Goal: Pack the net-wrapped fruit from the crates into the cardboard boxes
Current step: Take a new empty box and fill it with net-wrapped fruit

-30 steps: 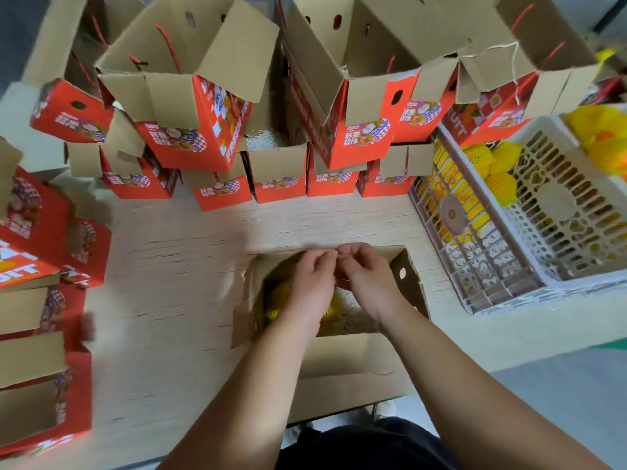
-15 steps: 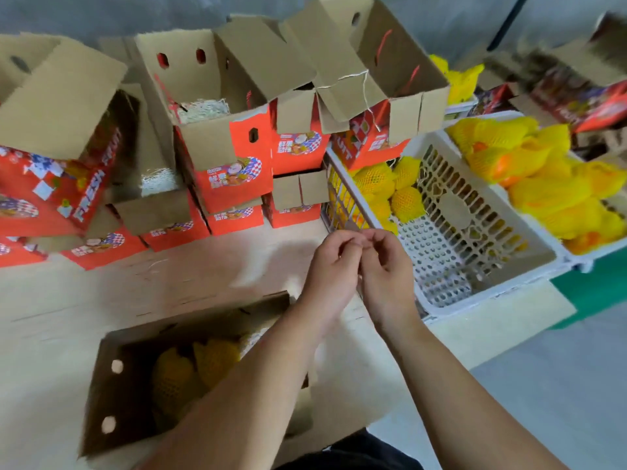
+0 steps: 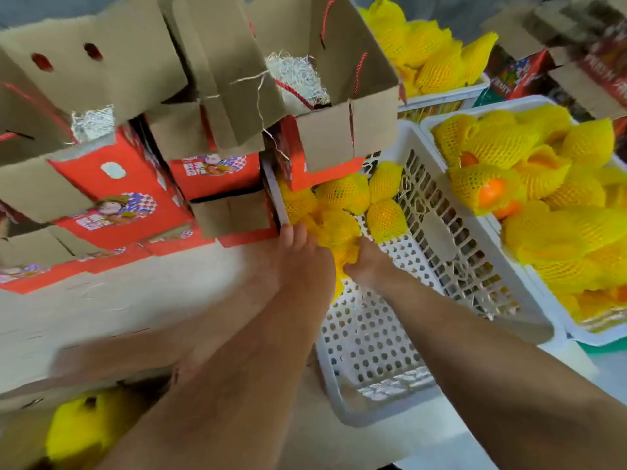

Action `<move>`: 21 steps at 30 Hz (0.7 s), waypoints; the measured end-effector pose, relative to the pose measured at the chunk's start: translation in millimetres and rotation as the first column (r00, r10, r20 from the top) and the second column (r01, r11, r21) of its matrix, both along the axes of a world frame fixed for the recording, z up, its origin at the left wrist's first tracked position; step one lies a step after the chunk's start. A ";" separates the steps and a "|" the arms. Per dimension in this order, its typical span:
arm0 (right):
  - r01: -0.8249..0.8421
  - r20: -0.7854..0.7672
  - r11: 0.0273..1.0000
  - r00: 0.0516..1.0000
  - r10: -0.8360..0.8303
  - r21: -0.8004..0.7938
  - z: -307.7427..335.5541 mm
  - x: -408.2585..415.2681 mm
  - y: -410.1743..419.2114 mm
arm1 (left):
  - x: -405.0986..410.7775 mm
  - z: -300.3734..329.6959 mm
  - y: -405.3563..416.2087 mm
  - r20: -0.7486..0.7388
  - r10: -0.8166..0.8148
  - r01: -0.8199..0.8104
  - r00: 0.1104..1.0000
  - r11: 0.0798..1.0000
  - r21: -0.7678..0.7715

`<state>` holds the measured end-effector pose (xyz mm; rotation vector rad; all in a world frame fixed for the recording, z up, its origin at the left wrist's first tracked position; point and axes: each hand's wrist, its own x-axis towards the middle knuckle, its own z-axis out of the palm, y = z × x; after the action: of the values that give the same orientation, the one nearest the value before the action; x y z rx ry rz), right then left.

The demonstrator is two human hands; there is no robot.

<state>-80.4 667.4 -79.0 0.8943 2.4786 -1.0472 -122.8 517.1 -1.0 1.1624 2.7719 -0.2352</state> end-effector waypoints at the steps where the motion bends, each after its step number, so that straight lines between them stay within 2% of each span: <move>1: -0.047 -0.010 0.998 0.999 0.047 0.039 -9.3 -4.0 -0.9 | -0.3 -3.9 2.5 -0.019 0.006 -0.007 1.000 1.000 -0.022; 4: -0.022 -0.093 1.000 0.995 0.020 -0.020 -28.7 -8.1 -3.9 | -3.6 -9.7 10.3 -0.061 0.048 -0.051 0.997 0.997 -0.054; 5: -0.002 -0.079 1.000 0.997 0.002 0.008 -30.9 -8.3 -2.8 | -4.6 -10.8 12.4 -0.073 0.060 -0.065 0.995 0.996 -0.058; 8: -0.041 0.149 0.985 0.989 0.015 0.170 -30.4 -4.5 6.9 | -4.3 -11.0 15.6 -0.100 0.089 -0.093 0.991 0.995 -0.041; 10: 0.056 0.187 0.998 0.980 -0.062 0.036 -19.9 -2.0 19.4 | -5.3 -11.2 16.0 -0.095 0.096 -0.093 0.991 0.995 0.030; 12: 0.178 0.109 0.961 0.981 -0.158 -0.209 -6.5 -2.4 34.4 | -5.0 -12.2 13.7 -0.080 0.079 -0.076 0.994 0.996 0.047; 13: 0.173 0.068 0.939 0.985 -0.160 -0.296 -0.2 -3.9 41.1 | -5.1 -12.7 12.7 -0.078 0.065 -0.063 0.995 0.998 0.027; 15: 0.115 -0.016 0.839 0.989 -0.146 -0.532 11.5 -5.3 44.1 | -5.7 -12.9 11.8 -0.095 0.018 -0.015 0.995 0.999 0.032; 17: 0.004 -0.094 0.581 0.986 -0.139 -0.814 14.8 -7.1 38.7 | -6.8 -13.1 10.6 -0.075 -0.011 0.021 0.997 0.989 0.143; 18: -0.001 -0.083 0.425 0.981 -0.175 -0.905 14.5 -10.3 34.7 | -8.0 -12.6 10.0 -0.069 -0.010 0.024 0.998 0.980 0.199; 19: 0.029 -0.051 0.348 0.974 -0.219 -0.937 14.6 -13.5 30.9 | -8.6 -12.4 9.4 -0.074 -0.001 0.018 0.997 0.972 0.234; 20: 0.099 0.007 0.301 0.956 -0.293 -0.948 14.7 -18.2 26.0 | -8.8 -12.6 8.5 -0.074 0.017 0.002 0.997 0.968 0.250; 21: 0.149 0.008 0.366 0.933 -0.359 -0.919 8.9 -22.8 20.7 | -9.0 -13.1 8.0 -0.066 0.035 -0.016 0.997 0.965 0.263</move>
<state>-103.2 688.1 -70.1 0.7785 1.3711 -2.3545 -131.8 525.1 -14.1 1.1923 2.9471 0.1011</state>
